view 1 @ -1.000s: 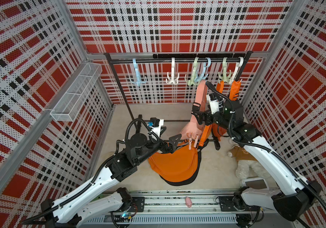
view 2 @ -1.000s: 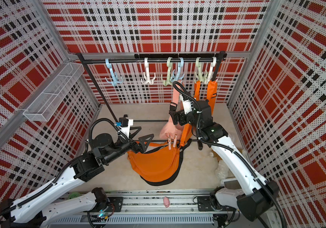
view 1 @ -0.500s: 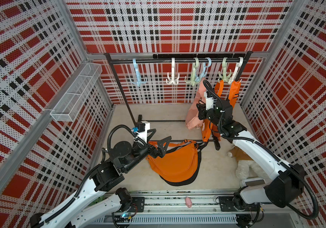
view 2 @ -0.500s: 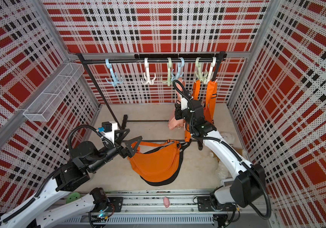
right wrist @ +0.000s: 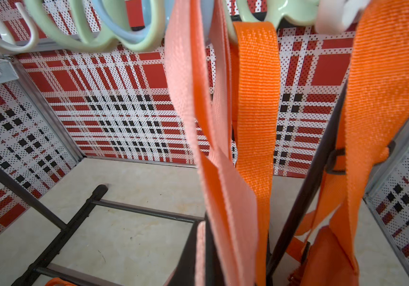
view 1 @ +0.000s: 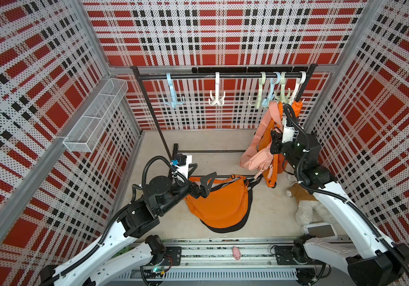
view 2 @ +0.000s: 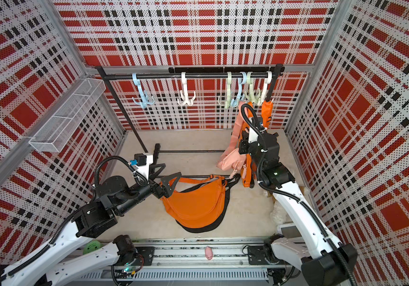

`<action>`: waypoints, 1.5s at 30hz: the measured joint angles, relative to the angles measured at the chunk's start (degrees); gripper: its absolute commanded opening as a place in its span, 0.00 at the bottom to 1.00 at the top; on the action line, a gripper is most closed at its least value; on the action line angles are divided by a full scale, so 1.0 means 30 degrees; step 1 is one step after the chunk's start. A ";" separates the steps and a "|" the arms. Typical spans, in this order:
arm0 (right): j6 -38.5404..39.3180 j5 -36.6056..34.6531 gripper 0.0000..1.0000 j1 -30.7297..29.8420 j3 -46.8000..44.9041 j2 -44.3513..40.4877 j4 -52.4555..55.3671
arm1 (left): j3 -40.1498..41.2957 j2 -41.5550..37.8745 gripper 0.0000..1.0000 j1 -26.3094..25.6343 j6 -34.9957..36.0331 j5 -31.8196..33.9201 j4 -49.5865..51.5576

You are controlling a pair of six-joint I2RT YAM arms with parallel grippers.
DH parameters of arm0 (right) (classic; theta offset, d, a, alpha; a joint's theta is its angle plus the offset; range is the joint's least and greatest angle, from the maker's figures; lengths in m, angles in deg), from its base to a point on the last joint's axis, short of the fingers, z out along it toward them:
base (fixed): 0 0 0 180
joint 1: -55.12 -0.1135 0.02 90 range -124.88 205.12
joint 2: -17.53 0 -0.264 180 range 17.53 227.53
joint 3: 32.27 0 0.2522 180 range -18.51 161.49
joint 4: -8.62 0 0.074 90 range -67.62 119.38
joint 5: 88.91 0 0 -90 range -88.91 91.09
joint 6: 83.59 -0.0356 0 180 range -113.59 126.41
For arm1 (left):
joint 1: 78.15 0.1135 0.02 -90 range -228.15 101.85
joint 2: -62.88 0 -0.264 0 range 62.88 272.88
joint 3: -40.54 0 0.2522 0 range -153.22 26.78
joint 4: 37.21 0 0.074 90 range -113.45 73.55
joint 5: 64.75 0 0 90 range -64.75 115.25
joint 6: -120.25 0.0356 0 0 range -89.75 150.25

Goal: Hang the bag on a hook
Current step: Adjust the hook on the clothesline.

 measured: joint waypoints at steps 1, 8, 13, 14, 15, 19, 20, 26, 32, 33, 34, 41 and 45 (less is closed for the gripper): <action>0.0080 -0.0102 0.11 0.0007 -0.0087 -0.0138 0.0117 | 0.0000 0.0022 0.99 0.0000 -0.0007 -0.0022 0.0000; 0.0510 -0.0736 0.24 0.0007 -0.0379 -0.0481 0.0452 | 0.0000 0.0087 0.99 0.0000 0.0000 -0.0087 -0.0073; 0.0678 -0.0539 0.24 0.0000 -0.0372 -0.0372 0.0772 | -0.0291 0.1195 1.00 0.0015 0.0058 -0.0678 -0.0801; 0.0707 -0.0466 0.22 0.0000 -0.0372 -0.0342 0.0780 | -0.0612 0.1690 1.00 0.0015 0.0087 -0.0954 -0.0940; 0.0721 -0.0423 0.20 0.0000 -0.0350 -0.0291 0.0787 | -0.1027 0.2266 0.99 0.0015 0.0146 -0.1217 -0.1144; 0.0787 -0.0168 0.17 0.0007 -0.0321 -0.0124 0.0787 | -0.3840 0.5734 0.98 0.0015 0.0670 -0.2127 -0.2193; 0.0787 -0.0087 0.17 0.0007 -0.0321 -0.0095 0.0787 | -0.4677 0.6790 0.97 0.0015 0.0845 -0.2331 -0.2776; 0.0561 0.0590 0.15 0.0007 -0.0321 -0.0022 0.0794 | -0.7796 1.2014 0.86 0.0656 0.1231 -0.3315 -0.7759; 0.0430 0.1100 0.14 0.0007 -0.0321 -0.0036 0.0794 | -1.1599 1.7129 0.72 0.1698 0.0794 -0.3876 -1.1519; 0.0415 0.1173 0.14 0.0007 -0.0321 -0.0036 0.0794 | -1.2349 1.7872 0.71 0.1785 0.0729 -0.3891 -1.1861; 0.0401 0.1239 0.14 0.0007 -0.0321 -0.0036 0.0794 | -1.3151 1.8586 0.69 0.1843 0.0670 -0.3883 -1.2145; 0.0197 0.1814 0.13 0.0007 -0.0342 -0.0044 0.0794 | -1.6859 2.1318 0.51 0.1909 0.0495 -0.3672 -1.3107; 0.0066 0.2091 0.13 0.0007 -0.0357 -0.0051 0.0787 | -1.7464 2.1740 0.26 0.1909 0.0488 -0.3228 -1.3639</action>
